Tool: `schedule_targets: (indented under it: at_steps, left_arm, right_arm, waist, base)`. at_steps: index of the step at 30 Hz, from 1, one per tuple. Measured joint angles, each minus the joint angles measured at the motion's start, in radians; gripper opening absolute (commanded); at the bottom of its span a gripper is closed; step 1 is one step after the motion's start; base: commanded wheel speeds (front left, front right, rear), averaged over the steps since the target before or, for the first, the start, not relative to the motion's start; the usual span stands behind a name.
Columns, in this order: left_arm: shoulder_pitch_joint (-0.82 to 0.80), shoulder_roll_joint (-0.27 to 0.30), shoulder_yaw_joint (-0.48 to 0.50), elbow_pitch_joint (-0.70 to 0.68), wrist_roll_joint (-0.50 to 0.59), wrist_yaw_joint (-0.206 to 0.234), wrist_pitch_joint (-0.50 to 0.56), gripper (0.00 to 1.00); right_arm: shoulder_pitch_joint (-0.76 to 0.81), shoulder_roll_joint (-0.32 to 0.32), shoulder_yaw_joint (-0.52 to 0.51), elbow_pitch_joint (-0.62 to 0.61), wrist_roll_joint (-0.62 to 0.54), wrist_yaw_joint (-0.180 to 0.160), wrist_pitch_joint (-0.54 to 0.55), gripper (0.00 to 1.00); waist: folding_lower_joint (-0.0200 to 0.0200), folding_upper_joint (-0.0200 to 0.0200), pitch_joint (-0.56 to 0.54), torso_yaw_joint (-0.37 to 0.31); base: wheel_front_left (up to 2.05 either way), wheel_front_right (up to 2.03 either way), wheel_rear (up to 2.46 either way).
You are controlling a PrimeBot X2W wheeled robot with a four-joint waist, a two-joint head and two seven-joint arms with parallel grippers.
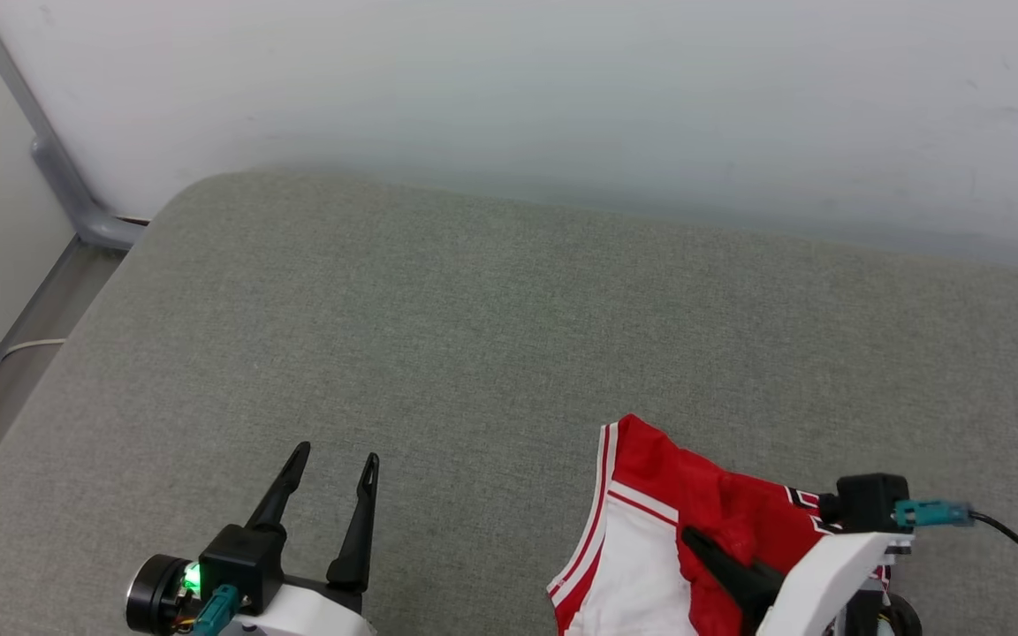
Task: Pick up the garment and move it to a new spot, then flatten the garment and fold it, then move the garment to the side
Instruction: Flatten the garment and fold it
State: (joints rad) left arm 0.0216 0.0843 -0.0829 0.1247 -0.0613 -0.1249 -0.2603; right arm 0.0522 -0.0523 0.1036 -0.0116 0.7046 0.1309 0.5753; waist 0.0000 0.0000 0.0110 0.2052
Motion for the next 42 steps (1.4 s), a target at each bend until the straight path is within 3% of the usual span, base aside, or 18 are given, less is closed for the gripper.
schedule_targets:
  at_steps: [12,17,18,19,26,31,35,38,42]
  left_arm:
    - [-0.022,-0.002,-0.01,0.007,0.0,-0.004,0.0,1.0]
    - [-0.023,-0.004,-0.012,0.01,0.0,-0.004,0.0,1.0]
    - [-0.023,-0.005,-0.012,0.011,0.0,-0.004,0.0,1.0]
    - [-0.024,-0.005,-0.012,0.012,0.0,-0.004,0.0,1.0]
    - [-0.023,-0.005,-0.006,0.021,0.0,-0.004,0.0,1.0]
    - [-0.015,-0.001,0.003,0.023,0.003,-0.004,0.0,1.0]
    - [-0.006,0.001,0.003,0.022,0.004,-0.004,0.0,1.0]
    - [0.001,0.003,0.005,0.013,0.004,-0.004,0.0,1.0]
    - [0.004,0.001,0.015,-0.012,-0.011,-0.004,-0.001,1.0]
  right_arm:
    - [-0.222,0.001,0.086,0.422,0.07,0.0,-0.289,0.0]
    - [-0.291,0.001,0.136,0.559,0.112,0.0,-0.356,0.0]
    - [-0.302,0.001,0.146,0.577,0.114,0.0,-0.367,0.43]
    - [-0.313,0.001,0.157,0.594,0.115,0.0,-0.378,1.0]
    - [-0.346,0.0,0.261,0.617,0.176,0.0,-0.395,1.0]
    - [-0.345,0.002,0.328,0.528,0.24,0.0,-0.375,1.0]
    - [-0.352,0.002,0.32,0.458,0.237,0.0,-0.358,1.0]
    - [-0.381,0.003,0.265,0.408,0.161,0.0,-0.345,1.0]
    - [-0.426,-0.028,0.188,0.304,-0.147,0.0,-0.327,1.0]
  waist:
    - [0.0,0.0,0.034,0.039]
    - [0.0,0.0,0.043,0.049]
    - [0.0,0.0,0.044,0.05]
    - [0.0,0.0,0.043,0.05]
    - [0.0,0.0,0.025,0.045]
    - [0.0001,0.0,0.0,0.029]
    - [0.0,0.0,-0.024,0.011]
    - [0.0,0.0,-0.037,-0.01]
    - [0.0,0.0,-0.043,-0.042]
  base:
    - [0.0,0.0,0.0]
    - [0.0,0.0,0.0]
    - [0.0,0.0,0.0]
    - [0.0,0.0,0.0]
    - [0.0,0.0,0.0]
    - [0.0,0.0,0.0]
    - [0.0,0.0,0.0]
    - [0.0,0.0,0.0]
    - [0.0,0.0,0.0]
